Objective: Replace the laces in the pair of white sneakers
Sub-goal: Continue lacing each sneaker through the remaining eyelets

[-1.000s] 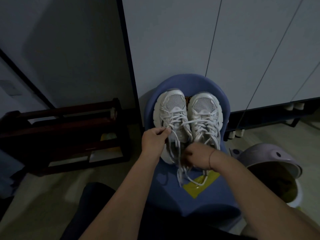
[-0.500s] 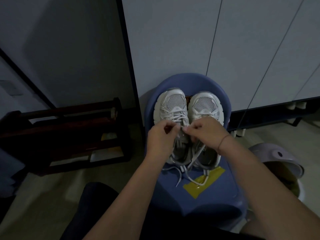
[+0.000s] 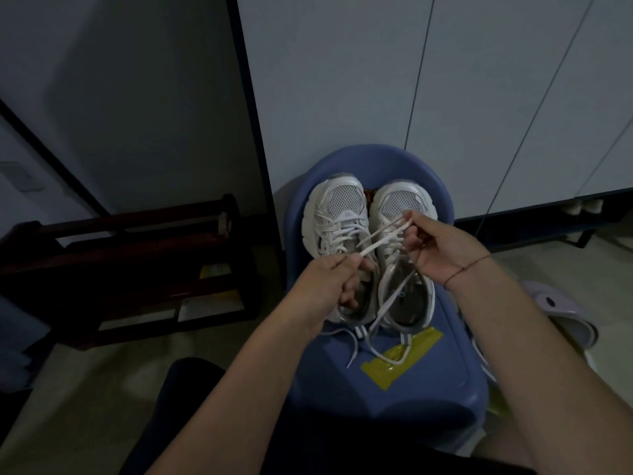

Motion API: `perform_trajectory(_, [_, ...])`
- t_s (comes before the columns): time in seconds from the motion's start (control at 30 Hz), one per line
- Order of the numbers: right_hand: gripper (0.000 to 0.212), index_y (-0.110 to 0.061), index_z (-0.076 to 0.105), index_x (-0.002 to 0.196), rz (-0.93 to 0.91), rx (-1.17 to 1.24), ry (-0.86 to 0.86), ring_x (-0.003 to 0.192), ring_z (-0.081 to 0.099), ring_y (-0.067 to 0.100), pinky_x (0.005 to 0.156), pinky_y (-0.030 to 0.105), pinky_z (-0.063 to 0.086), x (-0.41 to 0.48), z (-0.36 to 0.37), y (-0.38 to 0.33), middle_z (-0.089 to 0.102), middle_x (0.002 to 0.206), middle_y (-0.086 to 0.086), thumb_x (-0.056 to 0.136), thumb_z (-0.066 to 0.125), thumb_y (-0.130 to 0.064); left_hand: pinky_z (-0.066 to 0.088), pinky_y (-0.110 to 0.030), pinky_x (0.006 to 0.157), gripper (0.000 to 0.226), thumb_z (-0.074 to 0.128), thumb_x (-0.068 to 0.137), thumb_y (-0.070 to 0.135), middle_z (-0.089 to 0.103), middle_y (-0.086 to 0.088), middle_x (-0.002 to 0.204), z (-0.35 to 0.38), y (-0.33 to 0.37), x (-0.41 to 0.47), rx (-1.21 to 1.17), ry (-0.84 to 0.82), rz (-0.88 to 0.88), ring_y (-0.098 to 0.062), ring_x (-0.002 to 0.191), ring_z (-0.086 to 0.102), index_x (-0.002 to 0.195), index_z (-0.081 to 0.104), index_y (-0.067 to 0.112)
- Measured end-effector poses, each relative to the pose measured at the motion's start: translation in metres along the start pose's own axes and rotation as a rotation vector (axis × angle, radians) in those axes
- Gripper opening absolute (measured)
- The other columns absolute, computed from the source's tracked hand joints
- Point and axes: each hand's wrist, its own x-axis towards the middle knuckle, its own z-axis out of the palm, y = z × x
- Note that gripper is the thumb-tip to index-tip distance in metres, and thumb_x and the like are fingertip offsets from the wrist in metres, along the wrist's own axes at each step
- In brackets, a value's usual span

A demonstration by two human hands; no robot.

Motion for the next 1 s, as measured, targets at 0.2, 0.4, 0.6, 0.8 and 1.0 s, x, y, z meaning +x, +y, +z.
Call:
perform_trajectory(0.2, [0.022,-0.009,0.07,0.097,0.073,-0.576,-0.276,0.052,0.043,0.001,0.047,0.012,0.038,-0.01,0.006,0.023,0.055,0.062,-0.005,0.093,0.054,-0.024,0.039,-0.021,0.052,0.03,0.042,0.104,0.019,0.034,0.006,0.049,-0.005,0.002,-0.001,0.112,0.064,0.06,-0.006,0.042,0.03,0.082,0.061,0.011])
perform_trajectory(0.4, [0.026,-0.004,0.064,0.082,-0.165,-0.422,-0.078,0.038,0.039,0.001,0.038,0.012,0.034,-0.008,0.008,0.018,0.051,0.05,-0.004,0.098,0.044,-0.01,0.037,-0.025,0.055,0.031,0.042,0.105,0.021,0.033,0.004,0.052,-0.002,0.0,0.001,0.161,0.044,0.054,-0.007,0.044,0.03,0.084,0.063,0.011])
perform_trajectory(0.6, [0.025,-0.01,0.059,0.084,-0.023,-0.151,0.007,0.038,0.04,0.001,0.038,0.012,0.035,0.002,-0.004,0.001,0.048,0.055,-0.002,0.1,0.042,-0.02,0.039,-0.022,0.054,0.03,0.041,0.105,0.021,0.036,0.008,0.049,-0.006,-0.003,0.003,0.184,0.066,0.045,-0.004,0.041,0.032,0.089,0.063,0.008])
perform_trajectory(0.8, [0.016,-0.006,0.066,0.086,-0.036,-0.636,-0.163,0.043,0.041,0.001,0.041,0.011,0.034,-0.014,0.009,0.035,0.051,0.051,-0.006,0.094,0.054,-0.012,0.037,-0.022,0.053,0.03,0.046,0.103,0.021,0.036,0.01,0.045,0.001,-0.003,0.005,0.192,0.079,0.056,-0.006,0.044,0.032,0.077,0.056,0.01])
perform_trajectory(1.0, [0.024,-0.005,0.064,0.076,-0.166,-0.445,0.019,0.039,0.04,0.002,0.039,0.013,0.034,-0.005,0.002,0.02,0.051,0.057,0.001,0.095,0.05,-0.006,0.043,-0.021,0.055,0.031,0.042,0.104,0.016,0.039,0.006,0.051,0.003,-0.003,0.007,0.186,0.09,0.034,-0.003,0.042,0.036,0.084,0.065,0.01])
